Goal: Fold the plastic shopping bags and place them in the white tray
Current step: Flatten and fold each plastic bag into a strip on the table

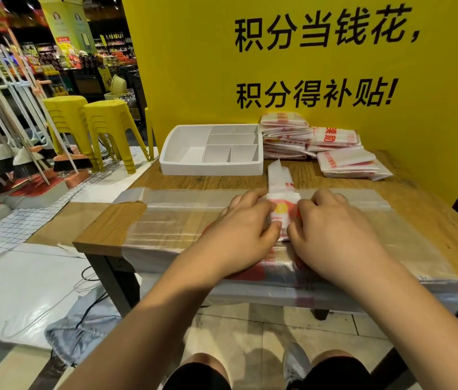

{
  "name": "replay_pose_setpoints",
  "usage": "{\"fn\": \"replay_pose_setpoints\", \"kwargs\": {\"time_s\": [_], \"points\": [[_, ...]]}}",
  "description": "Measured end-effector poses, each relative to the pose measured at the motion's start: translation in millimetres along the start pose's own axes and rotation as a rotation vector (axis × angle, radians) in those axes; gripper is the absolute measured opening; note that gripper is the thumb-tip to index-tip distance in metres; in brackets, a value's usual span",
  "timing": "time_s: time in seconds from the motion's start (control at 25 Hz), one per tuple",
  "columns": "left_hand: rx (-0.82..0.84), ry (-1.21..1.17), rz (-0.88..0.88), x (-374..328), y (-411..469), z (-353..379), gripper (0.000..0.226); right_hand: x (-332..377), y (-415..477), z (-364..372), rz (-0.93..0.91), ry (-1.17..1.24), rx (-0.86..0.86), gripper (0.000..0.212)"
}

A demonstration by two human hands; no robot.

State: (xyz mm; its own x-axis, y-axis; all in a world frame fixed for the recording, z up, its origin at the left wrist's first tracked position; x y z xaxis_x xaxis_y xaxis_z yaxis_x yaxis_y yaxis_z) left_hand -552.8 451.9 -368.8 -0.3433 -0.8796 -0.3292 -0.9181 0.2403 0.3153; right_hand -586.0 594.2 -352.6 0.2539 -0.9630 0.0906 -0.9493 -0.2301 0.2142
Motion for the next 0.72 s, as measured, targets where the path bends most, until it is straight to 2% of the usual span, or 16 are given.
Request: {"fn": "replay_pose_setpoints", "kwargs": {"time_s": [0.08, 0.2, 0.44, 0.52, 0.64, 0.72], "points": [[0.106, 0.045, 0.026, 0, 6, -4, 0.047, -3, 11, 1, -0.088, -0.003, 0.086, 0.057], [0.211, 0.055, 0.036, 4, 11, -7, 0.058, -12, 26, 9, -0.274, 0.031, 0.262, 0.060], [0.320, -0.006, -0.010, 15, 12, -10, 0.065, -43, 42, 22, -0.370, 0.160, 0.449, 0.087], [0.345, -0.015, -0.016, 14, 13, -9, 0.064, -46, 43, 24, -0.371, 0.204, 0.428, 0.087], [0.364, 0.028, 0.002, 12, 13, -13, 0.056, -47, 41, 27, -0.364, 0.329, 0.228, 0.087], [0.287, 0.134, 0.036, 6, 12, -21, 0.044, -50, 40, 26, -0.342, 0.400, 0.136, 0.075]]}}
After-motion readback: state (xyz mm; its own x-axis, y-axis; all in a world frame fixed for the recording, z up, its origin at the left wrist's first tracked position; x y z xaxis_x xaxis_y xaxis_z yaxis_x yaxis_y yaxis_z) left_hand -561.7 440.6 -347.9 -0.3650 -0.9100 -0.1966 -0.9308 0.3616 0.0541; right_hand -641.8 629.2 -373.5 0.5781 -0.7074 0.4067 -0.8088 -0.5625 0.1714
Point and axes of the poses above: each hand's wrist, its own y-axis towards the middle knuckle, its own z-axis out of the palm, x = y × z, the point moved 3 cm from there along y, towards the middle knuckle, and after that the axes turned 14 degrees about z, right-handed, at the moved point
